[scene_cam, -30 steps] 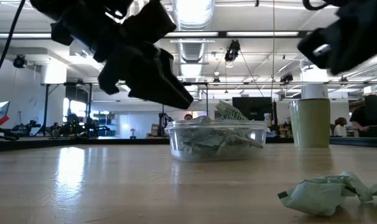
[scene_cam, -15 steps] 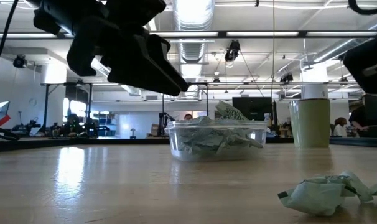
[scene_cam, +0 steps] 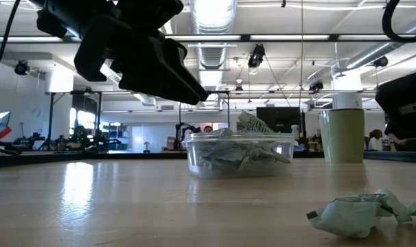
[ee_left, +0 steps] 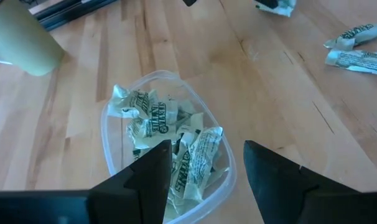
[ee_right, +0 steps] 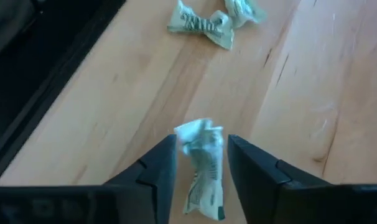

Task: Pick and place items into bin
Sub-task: Put the Stevia packet into the transparent bin

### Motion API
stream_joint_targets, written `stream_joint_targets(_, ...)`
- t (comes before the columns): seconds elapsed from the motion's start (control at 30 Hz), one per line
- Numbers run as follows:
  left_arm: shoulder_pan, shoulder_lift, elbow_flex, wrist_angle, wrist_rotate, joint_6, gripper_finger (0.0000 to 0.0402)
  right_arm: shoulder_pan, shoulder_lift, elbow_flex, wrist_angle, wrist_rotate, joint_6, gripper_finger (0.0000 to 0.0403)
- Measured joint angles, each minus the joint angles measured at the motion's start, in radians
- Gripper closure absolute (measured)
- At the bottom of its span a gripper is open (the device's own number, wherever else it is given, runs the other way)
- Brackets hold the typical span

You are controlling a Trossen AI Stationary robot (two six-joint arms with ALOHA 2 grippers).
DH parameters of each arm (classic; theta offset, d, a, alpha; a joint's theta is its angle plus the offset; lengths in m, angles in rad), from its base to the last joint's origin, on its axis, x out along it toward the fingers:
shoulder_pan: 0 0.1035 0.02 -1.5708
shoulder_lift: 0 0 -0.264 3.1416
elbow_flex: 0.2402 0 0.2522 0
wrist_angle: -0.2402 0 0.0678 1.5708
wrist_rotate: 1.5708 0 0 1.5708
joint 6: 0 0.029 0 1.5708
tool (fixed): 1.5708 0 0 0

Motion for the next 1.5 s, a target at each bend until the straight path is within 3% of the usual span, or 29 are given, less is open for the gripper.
stream_joint_targets(0.27,0.0,0.0,0.0,-0.018,-0.002,-0.023,0.0218,0.0,0.038,0.0,0.0,-0.006,0.037,0.0233)
stream_joint_targets(0.43,-0.001,0.0,0.0,-0.018,-0.002,-0.024,0.0218,0.0,0.046,0.0,-0.001,0.0,0.035,0.0233)
stream_joint_targets(0.53,-0.001,0.0,-0.001,-0.018,-0.001,-0.024,0.0218,0.0,0.046,-0.001,-0.003,0.009,0.019,0.0261)
stream_joint_targets(0.77,-0.001,0.0,-0.001,-0.018,-0.001,-0.024,0.0218,0.0,0.027,-0.002,0.0,0.026,-0.082,0.0377)
stream_joint_targets(0.87,-0.001,0.0,-0.001,-0.017,0.0,-0.024,0.0218,0.0,0.003,0.002,0.0,0.069,-0.143,0.0389)
stream_joint_targets(1.03,-0.001,0.0,-0.001,-0.018,0.0,-0.024,0.0218,-0.022,-0.051,0.046,0.003,0.26,-0.358,0.039)
stream_joint_targets(1.17,-0.001,0.0,-0.001,-0.024,0.001,-0.024,0.0218,-0.087,-0.079,0.084,0.016,0.436,-0.475,0.039)
stream_joint_targets(1.23,-0.002,0.0,-0.001,-0.031,0.001,-0.024,0.0218,-0.141,-0.081,0.096,0.031,0.464,-0.496,0.039)
stream_joint_targets(1.4,-0.01,0.0,-0.002,-0.07,-0.001,-0.034,0.0218,-0.302,-0.065,0.117,0.032,0.449,-0.492,0.039)
stream_joint_targets(1.5,-0.015,0.0,-0.002,-0.093,-0.001,-0.057,0.0218,-0.389,-0.053,0.117,0.029,0.334,-0.484,0.039)
